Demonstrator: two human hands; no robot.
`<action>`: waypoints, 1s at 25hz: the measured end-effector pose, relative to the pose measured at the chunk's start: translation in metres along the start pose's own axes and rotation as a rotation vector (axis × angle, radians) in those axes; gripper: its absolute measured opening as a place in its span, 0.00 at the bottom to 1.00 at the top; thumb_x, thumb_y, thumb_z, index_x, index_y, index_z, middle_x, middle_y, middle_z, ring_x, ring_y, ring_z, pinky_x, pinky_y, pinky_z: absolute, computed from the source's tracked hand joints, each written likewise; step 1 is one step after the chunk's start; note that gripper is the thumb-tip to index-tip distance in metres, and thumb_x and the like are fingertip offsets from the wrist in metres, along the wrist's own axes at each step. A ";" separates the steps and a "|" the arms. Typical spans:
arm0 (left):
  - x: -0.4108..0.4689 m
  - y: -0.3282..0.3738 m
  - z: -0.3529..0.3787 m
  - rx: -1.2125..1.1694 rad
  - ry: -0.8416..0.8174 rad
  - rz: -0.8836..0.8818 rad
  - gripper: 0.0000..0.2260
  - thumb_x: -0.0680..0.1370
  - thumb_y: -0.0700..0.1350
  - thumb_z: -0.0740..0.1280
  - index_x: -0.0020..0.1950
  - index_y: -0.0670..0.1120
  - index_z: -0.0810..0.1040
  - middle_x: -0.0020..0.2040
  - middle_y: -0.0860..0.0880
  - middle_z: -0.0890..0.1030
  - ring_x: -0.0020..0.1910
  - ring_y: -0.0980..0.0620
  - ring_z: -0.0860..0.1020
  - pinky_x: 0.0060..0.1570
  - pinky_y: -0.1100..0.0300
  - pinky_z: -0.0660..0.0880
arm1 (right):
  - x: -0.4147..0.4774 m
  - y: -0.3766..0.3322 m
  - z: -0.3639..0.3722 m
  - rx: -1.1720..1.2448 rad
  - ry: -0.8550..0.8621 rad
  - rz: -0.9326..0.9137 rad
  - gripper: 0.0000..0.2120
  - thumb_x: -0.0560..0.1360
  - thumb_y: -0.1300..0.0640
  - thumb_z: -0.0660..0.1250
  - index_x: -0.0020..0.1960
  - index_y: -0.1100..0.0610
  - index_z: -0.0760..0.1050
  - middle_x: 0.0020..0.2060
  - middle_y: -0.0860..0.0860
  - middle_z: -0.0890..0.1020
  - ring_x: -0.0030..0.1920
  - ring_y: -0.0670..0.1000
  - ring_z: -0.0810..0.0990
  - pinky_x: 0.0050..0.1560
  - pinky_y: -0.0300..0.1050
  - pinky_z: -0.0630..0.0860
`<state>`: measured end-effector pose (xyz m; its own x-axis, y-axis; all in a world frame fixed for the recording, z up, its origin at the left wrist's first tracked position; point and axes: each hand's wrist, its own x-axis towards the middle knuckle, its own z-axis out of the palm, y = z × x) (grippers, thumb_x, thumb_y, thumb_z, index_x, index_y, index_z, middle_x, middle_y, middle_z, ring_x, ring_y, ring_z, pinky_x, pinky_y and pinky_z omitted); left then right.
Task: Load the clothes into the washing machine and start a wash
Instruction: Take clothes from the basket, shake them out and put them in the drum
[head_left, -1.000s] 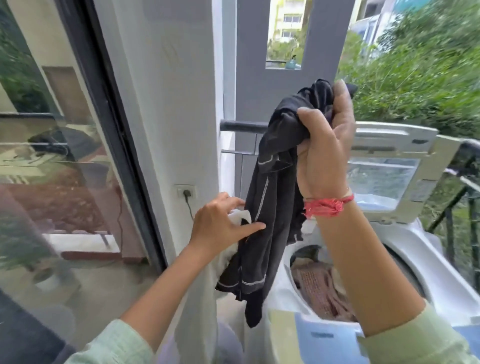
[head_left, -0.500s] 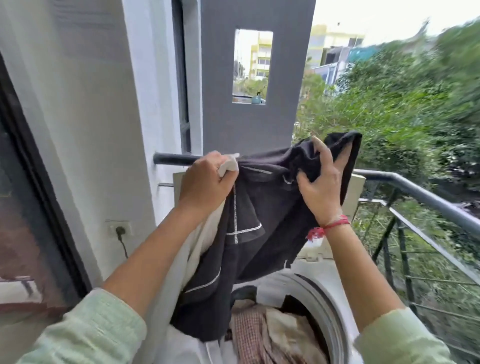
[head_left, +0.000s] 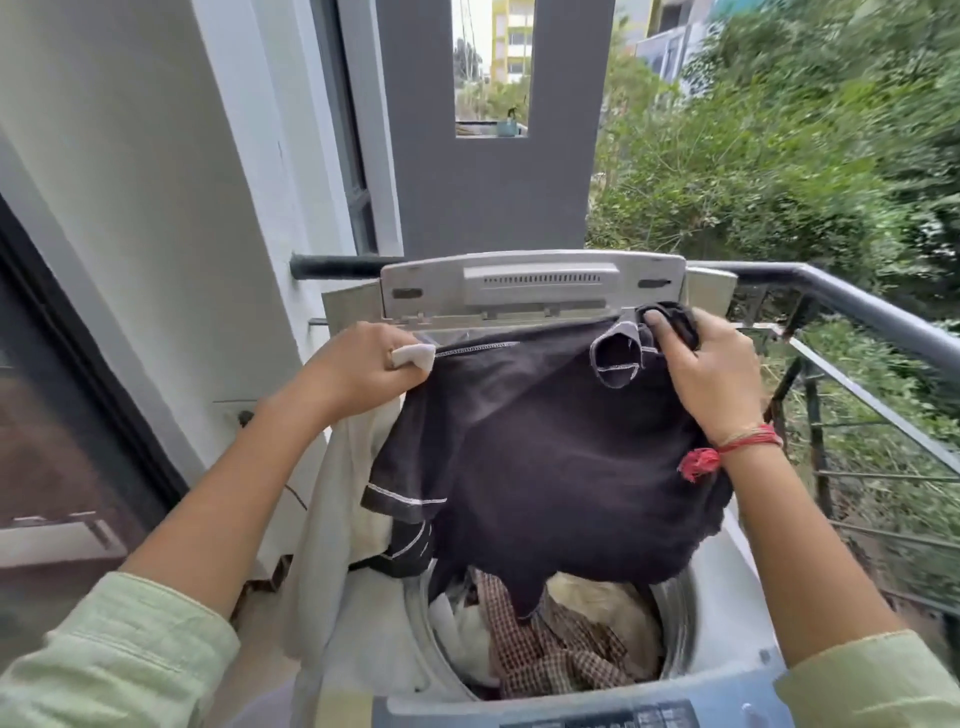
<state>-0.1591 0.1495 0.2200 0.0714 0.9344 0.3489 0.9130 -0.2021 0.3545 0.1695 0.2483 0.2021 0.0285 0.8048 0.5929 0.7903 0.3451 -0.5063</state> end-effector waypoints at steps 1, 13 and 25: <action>-0.002 -0.008 0.008 -0.028 -0.032 -0.068 0.14 0.72 0.52 0.60 0.30 0.45 0.64 0.26 0.51 0.68 0.29 0.52 0.65 0.32 0.56 0.62 | -0.002 0.005 0.008 -0.107 -0.143 0.048 0.21 0.75 0.38 0.60 0.51 0.54 0.80 0.49 0.60 0.79 0.51 0.62 0.77 0.48 0.51 0.73; -0.035 -0.019 0.054 0.131 -0.339 -0.212 0.24 0.60 0.66 0.73 0.48 0.57 0.71 0.34 0.57 0.75 0.39 0.51 0.75 0.36 0.57 0.69 | -0.051 0.055 0.049 0.510 -1.028 0.120 0.30 0.67 0.43 0.72 0.64 0.53 0.67 0.55 0.44 0.75 0.58 0.46 0.73 0.54 0.27 0.69; -0.014 -0.011 0.057 0.357 0.091 -0.303 0.12 0.73 0.41 0.64 0.54 0.51 0.78 0.49 0.46 0.75 0.46 0.39 0.77 0.39 0.53 0.71 | 0.003 0.074 0.049 0.306 -0.298 0.038 0.26 0.64 0.73 0.56 0.58 0.58 0.77 0.53 0.54 0.78 0.58 0.51 0.74 0.62 0.43 0.69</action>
<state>-0.1476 0.1557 0.1623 -0.2406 0.9031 0.3557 0.9693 0.2041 0.1373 0.1980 0.3001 0.1362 -0.1596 0.9085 0.3862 0.5729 0.4039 -0.7132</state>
